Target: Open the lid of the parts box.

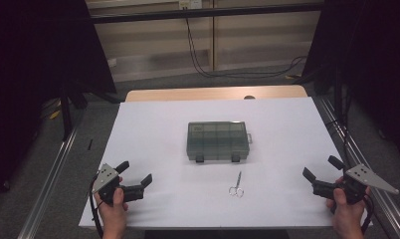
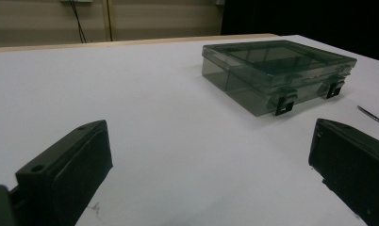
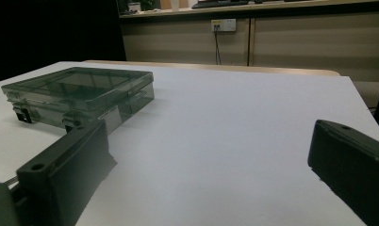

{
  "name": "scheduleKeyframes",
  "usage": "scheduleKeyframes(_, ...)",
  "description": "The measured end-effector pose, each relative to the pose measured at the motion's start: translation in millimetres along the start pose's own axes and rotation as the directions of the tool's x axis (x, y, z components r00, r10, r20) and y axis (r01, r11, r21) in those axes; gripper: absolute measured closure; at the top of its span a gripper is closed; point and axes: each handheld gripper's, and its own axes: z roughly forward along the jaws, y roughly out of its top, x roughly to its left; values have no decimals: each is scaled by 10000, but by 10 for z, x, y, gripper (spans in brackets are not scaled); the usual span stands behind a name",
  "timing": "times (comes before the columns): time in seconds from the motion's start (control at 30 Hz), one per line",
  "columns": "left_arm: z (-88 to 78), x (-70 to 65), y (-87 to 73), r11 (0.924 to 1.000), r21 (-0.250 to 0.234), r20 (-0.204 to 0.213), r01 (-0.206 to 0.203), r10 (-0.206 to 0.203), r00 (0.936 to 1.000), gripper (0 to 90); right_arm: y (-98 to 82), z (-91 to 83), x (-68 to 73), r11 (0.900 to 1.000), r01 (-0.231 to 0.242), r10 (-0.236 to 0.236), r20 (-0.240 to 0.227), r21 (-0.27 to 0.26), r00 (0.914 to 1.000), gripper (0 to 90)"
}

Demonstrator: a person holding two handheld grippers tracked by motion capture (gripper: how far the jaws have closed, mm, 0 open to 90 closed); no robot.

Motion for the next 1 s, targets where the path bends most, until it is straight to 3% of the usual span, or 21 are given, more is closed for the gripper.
scheduleKeyframes(0.47,7,-50,46,9998,126,-92,-175,176,9998,0,30,30,37,9998,188,-188,-66,87,9998,0)
scheduleKeyframes(0.57,18,-74,60,10000,44,-4,27,-27,10000,0,48,39,48,9997,180,-178,-117,137,9998,0)
scheduleKeyframes(0.6,21,-94,77,9998,-3,22,215,-215,9998,0,70,59,68,9999,-15,18,-233,146,9997,0)
scheduleKeyframes(0.67,13,-89,92,9999,136,97,62,-63,9999,0,95,89,95,9997,10,1,-469,233,9989,0)
scheduleKeyframes(0.7,19,-114,133,9995,42,174,298,-299,9994,0,109,108,123,9996,79,-65,-488,281,9988,0)
scheduleKeyframes(0.8,18,-139,220,9998,28,394,185,-186,9990,0,167,150,201,9989,362,-342,-634,313,9974,0)
scheduleKeyframes(1.0,82,-194,332,9998,-47,628,181,-178,9979,0,331,217,311,9988,446,-422,-1021,220,9939,0)
